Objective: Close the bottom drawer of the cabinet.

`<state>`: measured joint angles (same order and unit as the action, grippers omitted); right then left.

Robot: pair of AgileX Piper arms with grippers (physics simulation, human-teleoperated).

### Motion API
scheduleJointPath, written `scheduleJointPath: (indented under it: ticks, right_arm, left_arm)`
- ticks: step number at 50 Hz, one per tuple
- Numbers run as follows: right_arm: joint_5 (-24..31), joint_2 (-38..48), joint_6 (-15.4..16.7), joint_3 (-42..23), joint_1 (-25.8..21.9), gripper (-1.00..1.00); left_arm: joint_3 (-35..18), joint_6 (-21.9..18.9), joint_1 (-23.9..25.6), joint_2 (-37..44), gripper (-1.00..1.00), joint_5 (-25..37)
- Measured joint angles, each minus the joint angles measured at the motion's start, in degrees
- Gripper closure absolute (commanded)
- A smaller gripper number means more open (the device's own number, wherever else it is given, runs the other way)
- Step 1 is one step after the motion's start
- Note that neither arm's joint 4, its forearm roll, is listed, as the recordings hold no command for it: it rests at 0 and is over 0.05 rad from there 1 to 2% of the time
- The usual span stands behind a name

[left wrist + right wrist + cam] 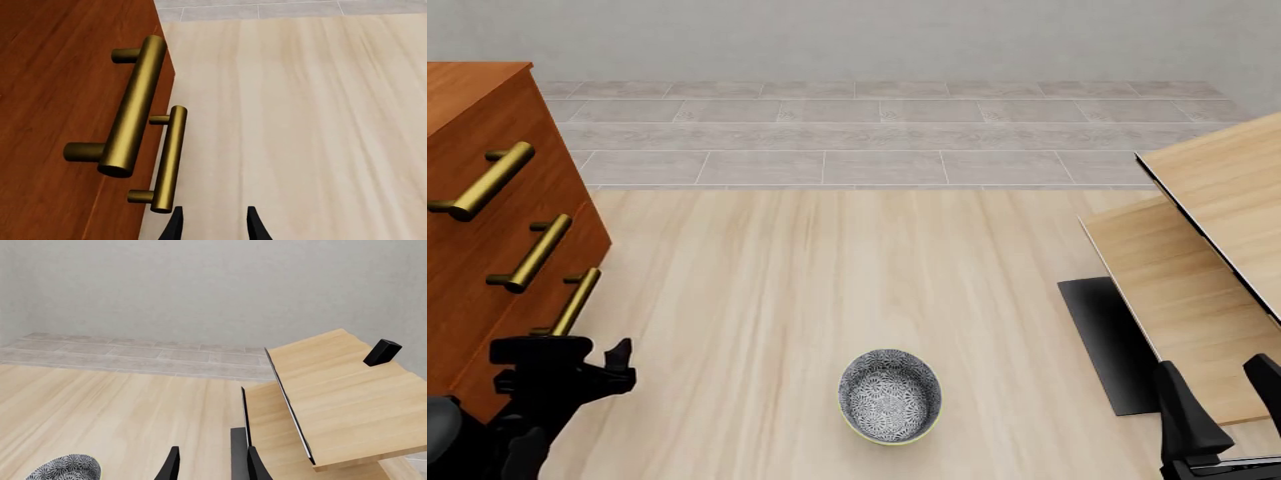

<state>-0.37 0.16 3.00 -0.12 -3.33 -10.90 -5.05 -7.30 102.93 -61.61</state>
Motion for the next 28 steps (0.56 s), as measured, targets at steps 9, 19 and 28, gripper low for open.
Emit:
scheduleJointPath:
  ticks: [9,19,28]
  right_arm:
    - [0.0,0.0,-0.1,0.0,0.0,-1.0]
    - [0.0,0.0,-0.1,0.0,-0.1,-1.0]
    - [0.1,0.0,-0.2,0.0,-0.1,-1.0]
  left_arm:
    - [-0.2,-0.2,-0.6,-0.2,-1.0,0.5]
    - [-0.2,-0.3,-1.0,-0.4,-1.0,0.9]
    - [-0.3,-0.4,-1.1,-0.5,-1.0,1.1]
